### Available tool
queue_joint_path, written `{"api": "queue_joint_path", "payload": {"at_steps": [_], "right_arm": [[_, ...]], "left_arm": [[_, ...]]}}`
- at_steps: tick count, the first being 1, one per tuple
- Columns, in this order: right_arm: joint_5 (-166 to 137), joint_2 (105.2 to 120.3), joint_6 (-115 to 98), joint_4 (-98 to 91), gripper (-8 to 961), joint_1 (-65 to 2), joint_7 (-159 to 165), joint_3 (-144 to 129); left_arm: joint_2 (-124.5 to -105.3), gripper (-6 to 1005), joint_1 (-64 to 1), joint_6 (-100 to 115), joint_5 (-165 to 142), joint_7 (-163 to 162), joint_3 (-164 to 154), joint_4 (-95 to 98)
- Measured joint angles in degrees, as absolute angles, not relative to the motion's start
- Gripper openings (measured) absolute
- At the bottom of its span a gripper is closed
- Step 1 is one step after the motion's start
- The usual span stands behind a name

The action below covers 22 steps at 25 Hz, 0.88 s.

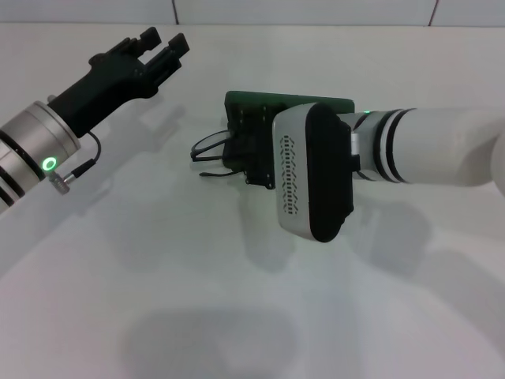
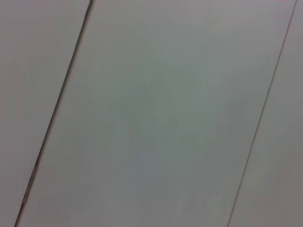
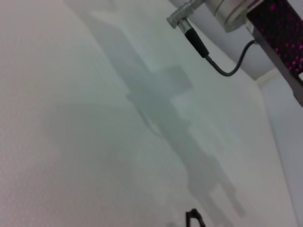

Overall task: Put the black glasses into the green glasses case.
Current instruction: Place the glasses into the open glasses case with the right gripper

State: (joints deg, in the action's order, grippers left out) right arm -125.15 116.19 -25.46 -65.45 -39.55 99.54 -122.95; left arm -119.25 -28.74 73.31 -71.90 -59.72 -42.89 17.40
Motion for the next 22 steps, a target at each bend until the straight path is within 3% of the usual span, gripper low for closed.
{"api": "queue_joint_path", "payload": {"at_steps": [9, 22], "right_arm": [[-126.31, 116.19, -12.49, -62.87, 542, -36.09, 99.06, -127.98], [-126.37, 116.19, -7.05, -58.81, 513, -36.66, 98.94, -130.45]], "left_arm": [[-119.1, 619, -29.29, 73.29, -71.9, -60.15, -42.89, 17.4], [-119.34, 621, -30.05, 73.21, -71.82, -60.21, -42.89, 17.4]]}}
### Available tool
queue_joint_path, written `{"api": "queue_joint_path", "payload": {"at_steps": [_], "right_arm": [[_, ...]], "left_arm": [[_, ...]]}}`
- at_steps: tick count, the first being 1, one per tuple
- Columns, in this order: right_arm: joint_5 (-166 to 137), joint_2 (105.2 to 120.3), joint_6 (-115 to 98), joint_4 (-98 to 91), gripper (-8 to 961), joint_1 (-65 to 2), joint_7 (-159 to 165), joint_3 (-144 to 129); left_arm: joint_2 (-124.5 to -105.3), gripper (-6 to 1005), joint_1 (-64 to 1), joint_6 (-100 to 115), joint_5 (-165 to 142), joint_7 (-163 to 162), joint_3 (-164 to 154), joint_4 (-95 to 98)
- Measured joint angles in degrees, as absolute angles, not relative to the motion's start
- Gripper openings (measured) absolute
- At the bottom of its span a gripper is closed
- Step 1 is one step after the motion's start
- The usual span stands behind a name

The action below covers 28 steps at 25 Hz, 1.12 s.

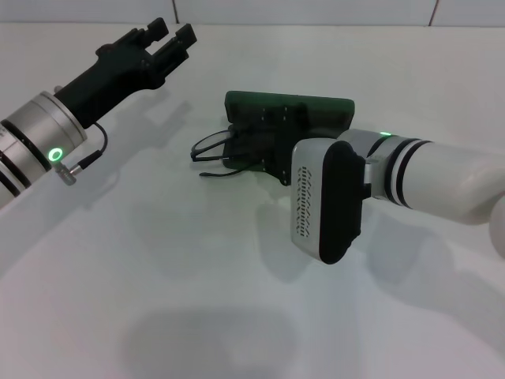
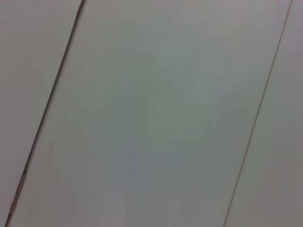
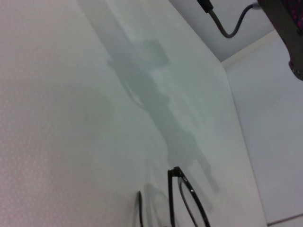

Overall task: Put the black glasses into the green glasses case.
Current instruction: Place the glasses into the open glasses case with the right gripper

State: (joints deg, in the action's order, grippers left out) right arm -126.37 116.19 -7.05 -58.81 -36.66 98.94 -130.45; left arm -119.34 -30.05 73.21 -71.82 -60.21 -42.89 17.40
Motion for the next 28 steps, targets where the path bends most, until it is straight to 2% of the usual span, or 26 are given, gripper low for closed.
{"api": "queue_joint_path", "payload": {"at_steps": [10, 28], "right_arm": [[-126.39, 116.19, -3.5, -56.45, 345, -37.96, 97.73, -132.43], [-125.8, 116.19, -2.71, -51.9, 327, -42.29, 97.87, -132.82]], "left_arm": [[-119.4, 622, -30.22, 73.14, -71.68, -60.06, -42.79, 17.4], [-119.53, 624, -31.54, 72.17, -71.49, -59.73, -42.89, 17.36]]}}
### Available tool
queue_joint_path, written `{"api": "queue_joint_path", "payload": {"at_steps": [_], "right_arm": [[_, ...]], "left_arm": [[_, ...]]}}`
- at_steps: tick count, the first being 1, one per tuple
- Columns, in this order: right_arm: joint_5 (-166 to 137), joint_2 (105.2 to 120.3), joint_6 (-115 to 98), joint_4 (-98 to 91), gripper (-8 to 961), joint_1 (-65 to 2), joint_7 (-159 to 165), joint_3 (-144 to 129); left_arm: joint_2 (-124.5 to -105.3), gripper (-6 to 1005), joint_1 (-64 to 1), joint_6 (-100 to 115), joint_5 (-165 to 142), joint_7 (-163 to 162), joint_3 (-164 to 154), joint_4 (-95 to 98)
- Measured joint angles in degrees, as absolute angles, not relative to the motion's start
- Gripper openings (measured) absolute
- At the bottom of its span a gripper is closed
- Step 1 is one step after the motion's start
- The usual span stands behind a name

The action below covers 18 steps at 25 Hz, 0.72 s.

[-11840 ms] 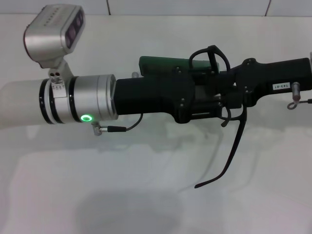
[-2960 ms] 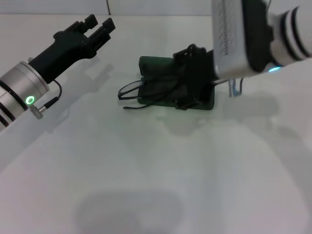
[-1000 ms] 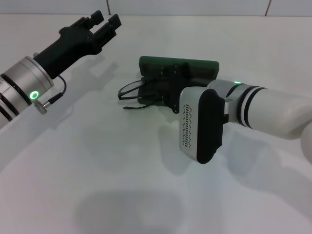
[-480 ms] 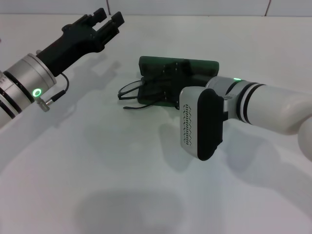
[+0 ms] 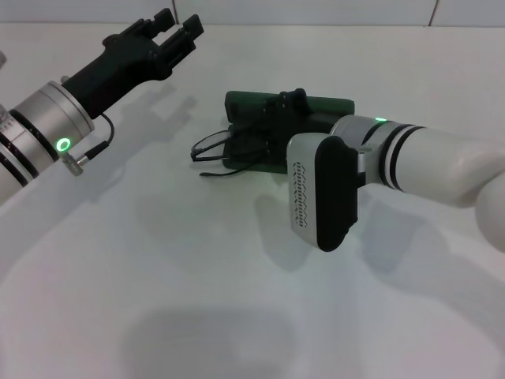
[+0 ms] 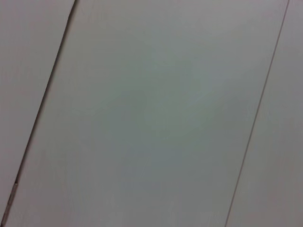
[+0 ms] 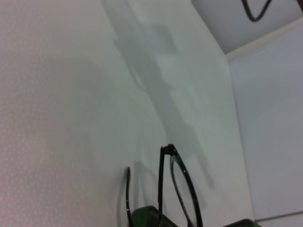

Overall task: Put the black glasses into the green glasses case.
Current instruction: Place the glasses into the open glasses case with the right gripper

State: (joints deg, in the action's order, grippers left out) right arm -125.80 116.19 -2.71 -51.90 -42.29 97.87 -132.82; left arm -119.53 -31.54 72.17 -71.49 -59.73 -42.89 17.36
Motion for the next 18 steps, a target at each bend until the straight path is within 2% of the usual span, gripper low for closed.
{"api": "queue_joint_path", "payload": {"at_steps": [18], "right_arm": [[-125.15, 116.19, -3.42, -51.06, 288, -43.85, 98.08, -134.74]], "left_arm": [[-119.44, 626, -31.64, 71.89, -71.47, -59.68, -42.89, 17.49]]}}
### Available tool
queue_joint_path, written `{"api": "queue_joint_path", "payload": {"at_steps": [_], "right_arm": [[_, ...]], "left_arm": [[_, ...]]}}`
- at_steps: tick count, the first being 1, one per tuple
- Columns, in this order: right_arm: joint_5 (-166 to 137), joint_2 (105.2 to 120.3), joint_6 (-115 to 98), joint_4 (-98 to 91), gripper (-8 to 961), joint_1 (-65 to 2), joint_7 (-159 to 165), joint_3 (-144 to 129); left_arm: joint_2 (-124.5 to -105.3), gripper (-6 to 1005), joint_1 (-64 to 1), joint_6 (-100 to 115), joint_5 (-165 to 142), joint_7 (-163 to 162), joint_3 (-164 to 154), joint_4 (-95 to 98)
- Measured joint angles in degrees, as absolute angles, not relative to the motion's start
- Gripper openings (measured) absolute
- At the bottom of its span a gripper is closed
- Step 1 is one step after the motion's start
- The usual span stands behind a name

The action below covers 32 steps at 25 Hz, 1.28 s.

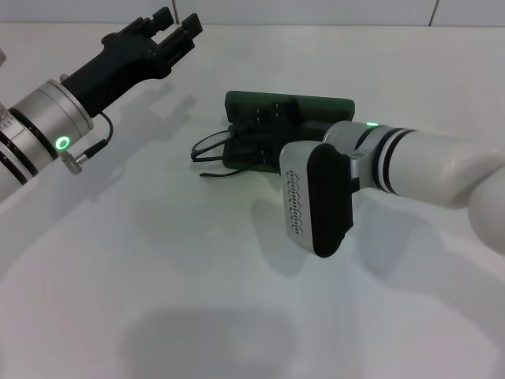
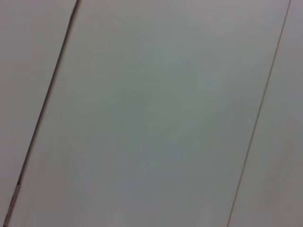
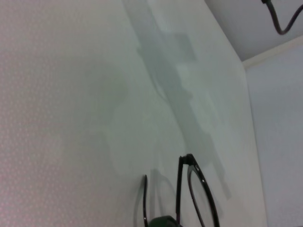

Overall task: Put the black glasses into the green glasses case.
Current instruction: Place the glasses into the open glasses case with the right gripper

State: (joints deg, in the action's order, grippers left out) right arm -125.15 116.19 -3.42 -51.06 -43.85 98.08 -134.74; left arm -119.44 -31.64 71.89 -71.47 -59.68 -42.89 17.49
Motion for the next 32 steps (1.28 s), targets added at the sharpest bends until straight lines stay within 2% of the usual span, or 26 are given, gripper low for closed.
{"api": "queue_joint_path", "payload": {"at_steps": [6, 13, 18, 32], "right_arm": [[-121.49, 116.19, -4.19, -48.03, 273, -47.23, 98.09, -135.02], [-121.07, 116.19, -3.99, -48.17, 256, -47.33, 97.89, -136.08], [-120.92, 116.19, -4.13, -47.77, 197, -47.66, 98.04, -136.29], [-121.45, 116.19, -0.45, -51.0, 100, -43.73, 95.38, -136.14]], "left_arm": [[-119.44, 627, -31.64, 71.89, -71.64, -59.67, -42.89, 17.49], [-119.44, 627, -31.65, 71.91, -71.64, -59.62, -42.87, 17.49], [-119.44, 628, -31.66, 71.98, -71.65, -59.6, -42.89, 17.49], [-119.41, 630, -31.55, 72.08, -71.81, -59.78, -42.89, 17.49]]}}
